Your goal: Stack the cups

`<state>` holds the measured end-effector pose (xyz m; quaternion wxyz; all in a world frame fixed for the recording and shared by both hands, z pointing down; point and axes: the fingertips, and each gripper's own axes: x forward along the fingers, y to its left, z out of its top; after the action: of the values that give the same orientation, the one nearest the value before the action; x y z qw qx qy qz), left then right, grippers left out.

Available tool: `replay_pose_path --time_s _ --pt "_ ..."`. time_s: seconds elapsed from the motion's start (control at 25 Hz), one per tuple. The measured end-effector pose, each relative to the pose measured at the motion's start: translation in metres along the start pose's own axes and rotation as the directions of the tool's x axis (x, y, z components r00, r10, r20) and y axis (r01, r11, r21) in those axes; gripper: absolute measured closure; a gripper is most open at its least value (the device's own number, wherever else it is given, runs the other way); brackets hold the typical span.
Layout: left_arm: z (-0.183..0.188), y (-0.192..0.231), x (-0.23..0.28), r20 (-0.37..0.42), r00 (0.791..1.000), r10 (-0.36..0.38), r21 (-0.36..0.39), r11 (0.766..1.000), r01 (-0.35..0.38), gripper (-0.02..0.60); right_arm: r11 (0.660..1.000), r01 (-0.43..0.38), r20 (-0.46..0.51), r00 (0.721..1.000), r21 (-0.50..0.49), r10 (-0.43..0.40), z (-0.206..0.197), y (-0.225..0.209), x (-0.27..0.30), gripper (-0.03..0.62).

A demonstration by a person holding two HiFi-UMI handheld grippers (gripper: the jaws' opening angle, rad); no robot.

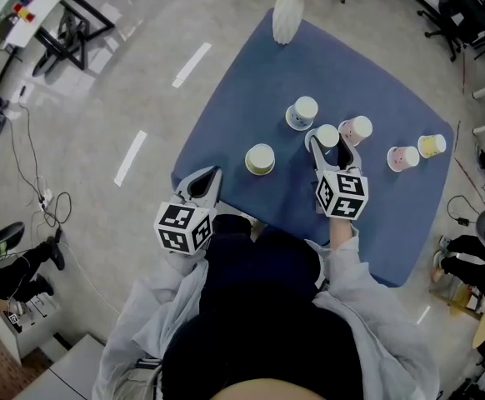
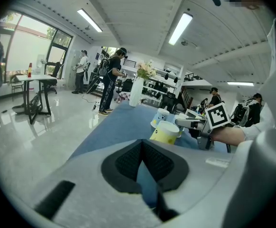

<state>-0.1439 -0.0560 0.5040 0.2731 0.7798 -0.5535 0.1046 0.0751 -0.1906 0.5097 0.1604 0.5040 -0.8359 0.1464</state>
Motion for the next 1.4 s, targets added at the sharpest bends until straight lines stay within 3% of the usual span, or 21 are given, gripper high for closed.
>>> replay_pose_path --time_s 0.96,1.4 --pt "-0.001 -0.013 0.003 -0.035 0.989 -0.145 0.052 0.988 0.146 0.583 1.0 0.0 0.021 1.0 -0.002 0.0 -0.008 0.047 -0.048 0.324" --pt "-0.008 -0.023 0.0 -0.043 0.985 -0.167 0.06 0.984 0.169 0.583 0.999 -0.036 0.028 0.999 -0.033 0.037 -0.021 0.067 -0.048 0.324"
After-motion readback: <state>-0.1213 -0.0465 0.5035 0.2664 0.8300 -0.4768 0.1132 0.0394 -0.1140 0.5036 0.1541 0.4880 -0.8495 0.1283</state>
